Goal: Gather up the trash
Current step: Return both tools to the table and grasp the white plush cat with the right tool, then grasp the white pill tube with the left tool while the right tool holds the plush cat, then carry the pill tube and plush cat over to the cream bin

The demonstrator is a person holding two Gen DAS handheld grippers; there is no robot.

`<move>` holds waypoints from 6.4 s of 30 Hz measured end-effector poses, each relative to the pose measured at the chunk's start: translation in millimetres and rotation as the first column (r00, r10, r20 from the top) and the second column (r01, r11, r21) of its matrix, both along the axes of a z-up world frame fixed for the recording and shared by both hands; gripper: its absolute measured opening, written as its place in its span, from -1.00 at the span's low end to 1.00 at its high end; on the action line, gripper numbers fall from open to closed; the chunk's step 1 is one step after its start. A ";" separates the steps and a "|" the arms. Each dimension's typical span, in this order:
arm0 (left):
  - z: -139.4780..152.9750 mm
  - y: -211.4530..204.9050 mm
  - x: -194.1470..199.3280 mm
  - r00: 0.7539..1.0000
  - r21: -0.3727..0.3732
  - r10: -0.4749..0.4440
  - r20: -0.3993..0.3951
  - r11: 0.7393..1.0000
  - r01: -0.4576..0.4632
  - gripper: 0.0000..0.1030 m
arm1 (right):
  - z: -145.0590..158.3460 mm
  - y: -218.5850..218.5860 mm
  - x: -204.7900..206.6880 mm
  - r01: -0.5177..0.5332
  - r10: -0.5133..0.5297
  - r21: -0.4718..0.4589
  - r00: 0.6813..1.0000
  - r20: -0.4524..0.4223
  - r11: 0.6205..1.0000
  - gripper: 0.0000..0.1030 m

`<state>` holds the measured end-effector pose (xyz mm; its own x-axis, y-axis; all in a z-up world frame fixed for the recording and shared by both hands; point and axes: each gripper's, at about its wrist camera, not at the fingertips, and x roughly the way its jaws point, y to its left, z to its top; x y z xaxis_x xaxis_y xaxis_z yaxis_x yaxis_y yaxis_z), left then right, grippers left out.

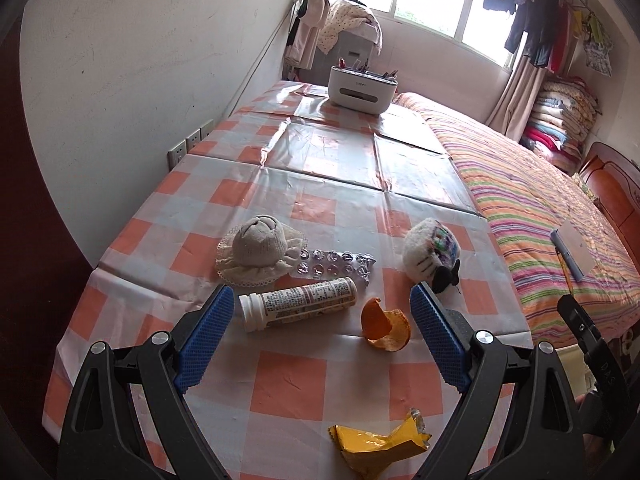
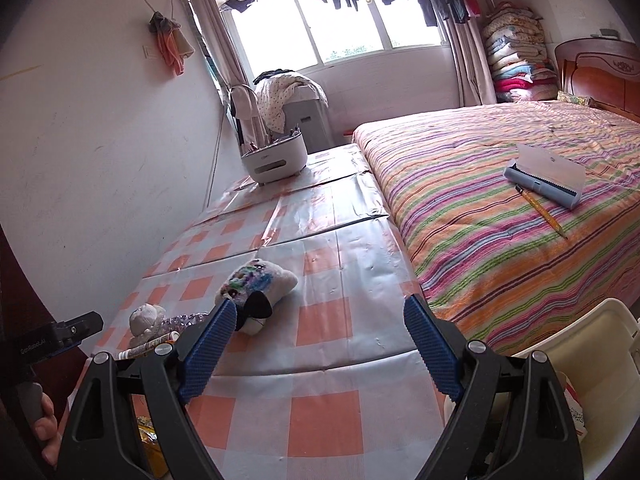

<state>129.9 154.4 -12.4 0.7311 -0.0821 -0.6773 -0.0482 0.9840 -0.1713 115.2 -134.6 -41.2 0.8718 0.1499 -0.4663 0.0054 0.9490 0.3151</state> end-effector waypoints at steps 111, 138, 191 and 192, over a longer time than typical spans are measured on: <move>-66.5 -33.3 70.1 0.932 0.011 -0.286 -0.221 0.955 0.296 -0.40 | -18.6 38.3 104.0 -0.185 0.185 0.015 0.970 -0.158 0.983 -0.11; -14.5 -47.1 28.6 0.968 0.013 -0.250 -0.003 0.968 0.250 -0.40 | 14.4 25.3 48.6 -0.167 0.170 -0.123 0.985 0.008 0.978 -0.11; -6.8 -224.2 -47.7 0.806 0.064 -0.590 0.055 0.807 0.586 -0.39 | -11.6 -120.1 -98.4 0.214 -0.217 -0.129 0.976 -0.014 0.968 -0.07; -6.2 -227.9 -48.7 0.803 0.065 -0.594 0.058 0.805 0.590 -0.39 | -13.3 -123.2 -100.8 0.220 -0.224 -0.123 0.975 -0.017 0.968 -0.07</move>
<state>81.2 -73.5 -18.7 0.5958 -0.4881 -0.6378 0.5568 0.8233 -0.1099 14.4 -257.8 -54.6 0.8621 -0.1043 -0.4959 0.2279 0.9538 0.1956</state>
